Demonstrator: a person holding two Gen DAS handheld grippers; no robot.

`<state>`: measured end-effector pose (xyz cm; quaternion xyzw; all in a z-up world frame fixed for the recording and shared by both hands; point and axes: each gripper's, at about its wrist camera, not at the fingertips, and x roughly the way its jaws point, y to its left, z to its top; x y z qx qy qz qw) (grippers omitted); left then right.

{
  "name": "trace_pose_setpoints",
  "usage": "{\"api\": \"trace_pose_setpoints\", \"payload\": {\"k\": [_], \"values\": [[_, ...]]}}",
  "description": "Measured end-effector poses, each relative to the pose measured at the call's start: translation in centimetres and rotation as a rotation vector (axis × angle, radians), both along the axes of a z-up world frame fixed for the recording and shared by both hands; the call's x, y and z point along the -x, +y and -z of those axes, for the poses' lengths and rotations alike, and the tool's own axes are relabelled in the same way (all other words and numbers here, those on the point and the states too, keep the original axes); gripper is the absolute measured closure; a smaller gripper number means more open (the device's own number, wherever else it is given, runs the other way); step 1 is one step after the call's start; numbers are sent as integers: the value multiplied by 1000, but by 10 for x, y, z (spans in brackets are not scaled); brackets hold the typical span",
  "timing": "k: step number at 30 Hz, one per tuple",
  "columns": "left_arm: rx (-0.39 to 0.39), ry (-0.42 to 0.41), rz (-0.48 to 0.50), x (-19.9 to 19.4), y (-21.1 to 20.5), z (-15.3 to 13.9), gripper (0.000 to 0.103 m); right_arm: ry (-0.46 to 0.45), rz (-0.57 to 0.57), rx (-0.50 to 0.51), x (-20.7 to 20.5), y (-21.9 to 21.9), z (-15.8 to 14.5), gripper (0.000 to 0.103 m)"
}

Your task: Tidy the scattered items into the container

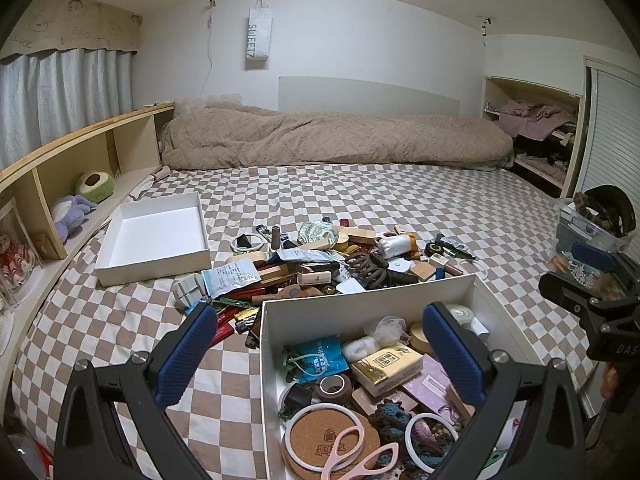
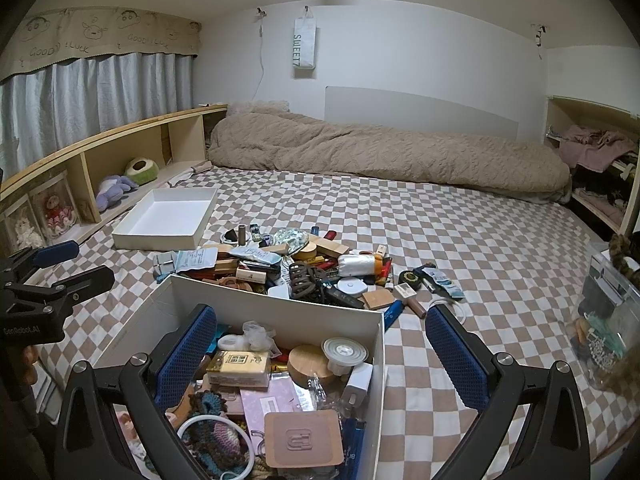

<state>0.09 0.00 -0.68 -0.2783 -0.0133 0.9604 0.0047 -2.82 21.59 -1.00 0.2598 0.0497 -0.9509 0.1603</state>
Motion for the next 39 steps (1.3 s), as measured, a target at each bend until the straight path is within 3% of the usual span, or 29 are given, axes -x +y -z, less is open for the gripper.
{"api": "trace_pose_setpoints", "payload": {"k": [24,39], "values": [[-3,0,-8,1,-2,0,0,8,4,16,-2,1,-1,0],[-25,1,-136,7,-47,-1,0,-12,134,46,19,41,-1,0]]}}
